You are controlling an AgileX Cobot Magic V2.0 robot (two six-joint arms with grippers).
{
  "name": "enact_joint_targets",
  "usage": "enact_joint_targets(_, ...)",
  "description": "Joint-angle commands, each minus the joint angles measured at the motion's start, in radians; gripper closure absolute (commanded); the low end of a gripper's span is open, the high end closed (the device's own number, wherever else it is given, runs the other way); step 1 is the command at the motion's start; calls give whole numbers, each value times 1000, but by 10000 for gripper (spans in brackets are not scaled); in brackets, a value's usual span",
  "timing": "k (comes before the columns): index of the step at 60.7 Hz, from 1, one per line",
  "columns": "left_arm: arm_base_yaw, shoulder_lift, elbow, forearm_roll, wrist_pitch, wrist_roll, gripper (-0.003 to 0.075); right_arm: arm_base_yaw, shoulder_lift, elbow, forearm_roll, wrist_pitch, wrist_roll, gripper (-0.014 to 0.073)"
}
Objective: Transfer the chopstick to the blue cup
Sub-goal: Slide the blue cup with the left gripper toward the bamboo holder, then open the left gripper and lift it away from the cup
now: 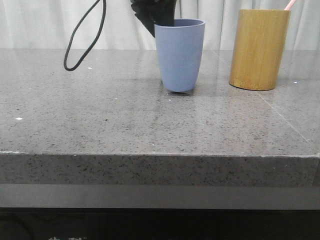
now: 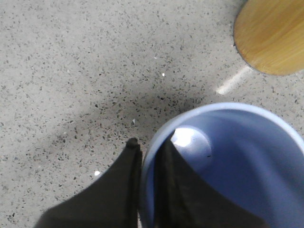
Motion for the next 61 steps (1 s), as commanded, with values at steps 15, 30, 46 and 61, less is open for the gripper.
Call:
enact_joint_targets(15,-6,-61,-37,0,-45,-2,397,2,9,-33,-8,-60,0,84)
enact_joint_targets(30,-6,-63,-89,0,20,-2,407,2,9,-33,-8,-60,0,84)
enact_joint_targets(46,-6,-107,-179,-29,41,-6,407,2,9,-33,-8,-61,0,84)
enact_joint_targets(61,-6,-230,-135,-49,41,-8,407,2,9,-33,-8,-60,0,84)
